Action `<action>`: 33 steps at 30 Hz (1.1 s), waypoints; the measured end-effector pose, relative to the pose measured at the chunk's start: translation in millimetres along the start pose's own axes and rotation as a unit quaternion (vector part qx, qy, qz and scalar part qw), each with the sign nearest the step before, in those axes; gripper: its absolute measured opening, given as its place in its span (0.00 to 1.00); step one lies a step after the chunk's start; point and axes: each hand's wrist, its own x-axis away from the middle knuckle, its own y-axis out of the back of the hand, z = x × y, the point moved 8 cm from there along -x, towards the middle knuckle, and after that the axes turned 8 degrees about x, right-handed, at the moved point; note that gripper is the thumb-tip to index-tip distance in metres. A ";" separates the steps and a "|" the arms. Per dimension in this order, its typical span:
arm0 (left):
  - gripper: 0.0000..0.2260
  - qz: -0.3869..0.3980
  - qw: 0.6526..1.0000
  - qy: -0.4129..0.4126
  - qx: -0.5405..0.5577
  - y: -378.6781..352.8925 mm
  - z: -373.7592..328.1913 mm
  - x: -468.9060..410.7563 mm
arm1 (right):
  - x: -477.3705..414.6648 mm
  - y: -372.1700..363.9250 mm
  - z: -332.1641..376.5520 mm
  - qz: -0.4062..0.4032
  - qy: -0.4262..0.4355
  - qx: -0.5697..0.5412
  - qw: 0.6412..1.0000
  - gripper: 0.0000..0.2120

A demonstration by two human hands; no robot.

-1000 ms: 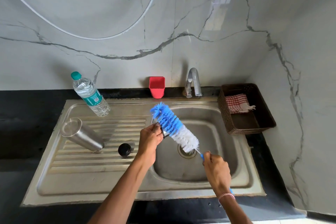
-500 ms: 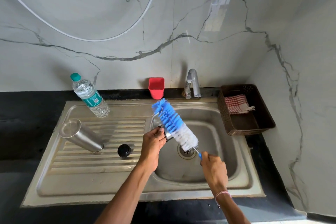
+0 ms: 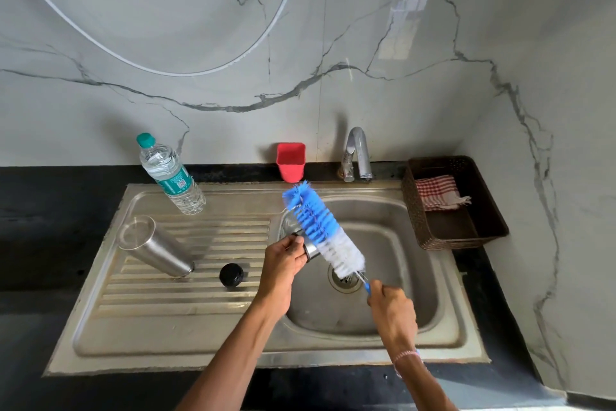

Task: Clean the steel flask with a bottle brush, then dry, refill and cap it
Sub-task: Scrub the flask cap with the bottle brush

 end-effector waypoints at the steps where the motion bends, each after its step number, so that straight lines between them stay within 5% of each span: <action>1: 0.07 0.003 1.000 -0.003 -0.006 1.0 0.6 -0.5 | -0.9 0.3 2.6 -0.005 0.003 0.002 1.000 0.22; 11: 0.13 -0.065 0.995 -0.028 0.071 30.2 -19.5 -13.0 | 14.5 1.9 -47.3 -0.001 0.019 0.069 0.997 0.19; 18: 0.12 0.007 0.998 -0.060 -0.013 3.7 -2.5 -7.8 | -7.0 8.7 10.8 -0.029 0.023 0.048 0.998 0.21; 26: 0.09 -0.055 0.992 -0.112 -0.026 39.8 -11.5 -23.1 | 17.9 2.0 -54.5 0.021 -0.013 0.027 0.999 0.21; 30: 0.19 -0.027 0.979 -0.159 -0.128 24.5 -11.8 -16.5 | 13.8 8.9 -19.6 0.006 0.005 0.015 1.000 0.20; 33: 0.15 -0.006 0.957 -0.203 -0.209 8.1 -11.6 -4.7 | 1.7 14.1 15.5 -0.008 0.014 0.026 1.000 0.22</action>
